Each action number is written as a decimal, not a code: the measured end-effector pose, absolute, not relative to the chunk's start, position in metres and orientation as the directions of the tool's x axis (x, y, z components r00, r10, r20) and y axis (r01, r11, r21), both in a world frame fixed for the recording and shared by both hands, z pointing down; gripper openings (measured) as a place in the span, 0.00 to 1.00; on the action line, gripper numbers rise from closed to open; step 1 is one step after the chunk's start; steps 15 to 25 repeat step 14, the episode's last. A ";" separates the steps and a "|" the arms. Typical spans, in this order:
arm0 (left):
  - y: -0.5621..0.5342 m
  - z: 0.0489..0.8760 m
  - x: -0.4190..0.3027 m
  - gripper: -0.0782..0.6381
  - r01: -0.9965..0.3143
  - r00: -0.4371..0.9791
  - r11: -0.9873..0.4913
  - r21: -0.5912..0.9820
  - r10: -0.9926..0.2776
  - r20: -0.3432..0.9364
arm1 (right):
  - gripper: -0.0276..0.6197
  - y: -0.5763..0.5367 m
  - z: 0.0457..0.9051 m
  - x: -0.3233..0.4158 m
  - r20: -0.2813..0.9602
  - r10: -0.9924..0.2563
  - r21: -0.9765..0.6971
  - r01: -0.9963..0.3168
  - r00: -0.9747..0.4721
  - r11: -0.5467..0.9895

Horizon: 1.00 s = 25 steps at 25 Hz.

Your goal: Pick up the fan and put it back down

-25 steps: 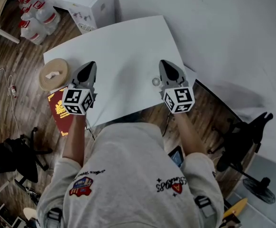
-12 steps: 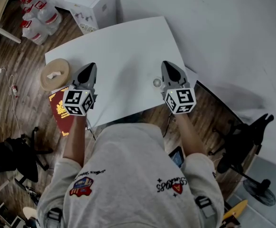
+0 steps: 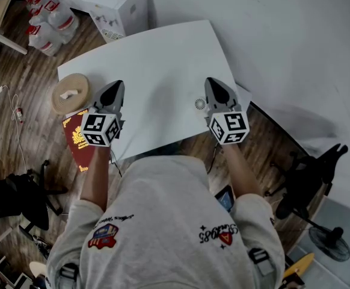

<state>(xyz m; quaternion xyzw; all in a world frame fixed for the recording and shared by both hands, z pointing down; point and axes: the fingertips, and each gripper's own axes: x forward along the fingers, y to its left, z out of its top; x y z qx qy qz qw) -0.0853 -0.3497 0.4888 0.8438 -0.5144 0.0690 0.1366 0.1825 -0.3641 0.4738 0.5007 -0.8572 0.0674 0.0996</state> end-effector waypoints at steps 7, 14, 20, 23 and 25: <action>-0.347 0.493 -0.085 0.12 -0.883 0.469 -0.439 0.168 -0.841 0.269 | 0.05 -0.361 0.475 0.179 0.247 -0.840 -0.012 -0.868 -0.483 0.496; -0.345 0.498 -0.087 0.12 -0.883 0.468 -0.434 0.177 -0.839 0.277 | 0.05 -0.359 0.478 0.179 0.261 -0.836 -0.027 -0.869 -0.483 0.493; -0.345 0.498 -0.087 0.12 -0.883 0.468 -0.434 0.177 -0.839 0.277 | 0.05 -0.359 0.478 0.179 0.261 -0.836 -0.027 -0.869 -0.483 0.493; -0.345 0.498 -0.087 0.12 -0.883 0.468 -0.434 0.177 -0.839 0.277 | 0.05 -0.359 0.478 0.179 0.261 -0.836 -0.027 -0.869 -0.483 0.493; -0.345 0.498 -0.087 0.12 -0.883 0.468 -0.434 0.177 -0.839 0.277 | 0.05 -0.359 0.478 0.179 0.261 -0.836 -0.027 -0.869 -0.483 0.493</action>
